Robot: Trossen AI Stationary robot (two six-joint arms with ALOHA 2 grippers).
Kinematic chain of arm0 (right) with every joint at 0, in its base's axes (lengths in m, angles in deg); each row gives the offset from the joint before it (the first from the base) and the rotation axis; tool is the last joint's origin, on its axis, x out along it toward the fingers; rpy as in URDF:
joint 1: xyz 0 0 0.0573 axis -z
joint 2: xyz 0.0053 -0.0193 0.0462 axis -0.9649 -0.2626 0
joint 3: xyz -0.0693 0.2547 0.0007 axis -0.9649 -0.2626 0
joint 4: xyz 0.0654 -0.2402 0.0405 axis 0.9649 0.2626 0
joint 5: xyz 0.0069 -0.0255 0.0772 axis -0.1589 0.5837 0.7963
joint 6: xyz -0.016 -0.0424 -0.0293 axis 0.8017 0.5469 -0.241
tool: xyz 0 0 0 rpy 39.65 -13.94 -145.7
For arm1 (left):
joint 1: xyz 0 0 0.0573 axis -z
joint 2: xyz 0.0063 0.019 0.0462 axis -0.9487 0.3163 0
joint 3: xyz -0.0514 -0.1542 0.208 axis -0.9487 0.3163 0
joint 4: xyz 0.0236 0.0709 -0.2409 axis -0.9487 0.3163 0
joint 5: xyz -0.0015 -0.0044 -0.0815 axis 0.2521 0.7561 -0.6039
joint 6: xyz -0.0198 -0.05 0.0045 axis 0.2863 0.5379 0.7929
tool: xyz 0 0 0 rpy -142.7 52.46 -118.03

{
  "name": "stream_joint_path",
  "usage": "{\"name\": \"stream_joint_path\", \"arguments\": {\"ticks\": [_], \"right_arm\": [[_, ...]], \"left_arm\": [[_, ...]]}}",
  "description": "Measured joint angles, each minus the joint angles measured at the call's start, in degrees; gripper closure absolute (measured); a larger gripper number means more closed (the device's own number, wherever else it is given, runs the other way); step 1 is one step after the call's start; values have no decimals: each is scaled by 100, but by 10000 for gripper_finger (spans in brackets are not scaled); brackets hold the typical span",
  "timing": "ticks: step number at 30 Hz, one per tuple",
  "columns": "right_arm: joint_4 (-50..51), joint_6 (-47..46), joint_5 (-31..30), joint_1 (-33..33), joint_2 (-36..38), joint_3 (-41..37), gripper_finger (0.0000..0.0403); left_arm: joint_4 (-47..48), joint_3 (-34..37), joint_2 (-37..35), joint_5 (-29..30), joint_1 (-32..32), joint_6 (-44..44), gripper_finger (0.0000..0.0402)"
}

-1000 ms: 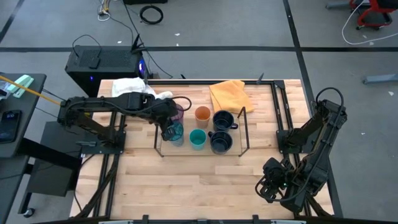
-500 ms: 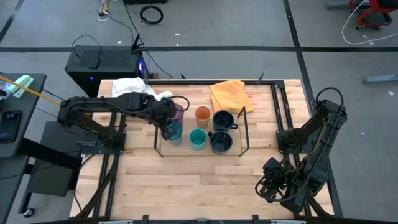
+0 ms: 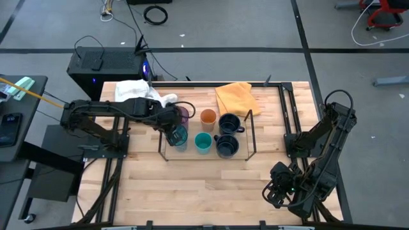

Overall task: Stack small to large cups/mugs on shelf
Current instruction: Put the blue transparent glass on the shelf

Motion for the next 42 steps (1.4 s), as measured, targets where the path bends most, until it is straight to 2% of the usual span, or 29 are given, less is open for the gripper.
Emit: {"name": "stream_joint_path", "arguments": {"ticks": [12,42], "right_arm": [[-26,0,1,0,0,0,250],[-26,44,0,-2,0,1,250]], "left_arm": [[-58,5,386,-47,68,20,387],[-107,5,407,106,86,53,387]]}}
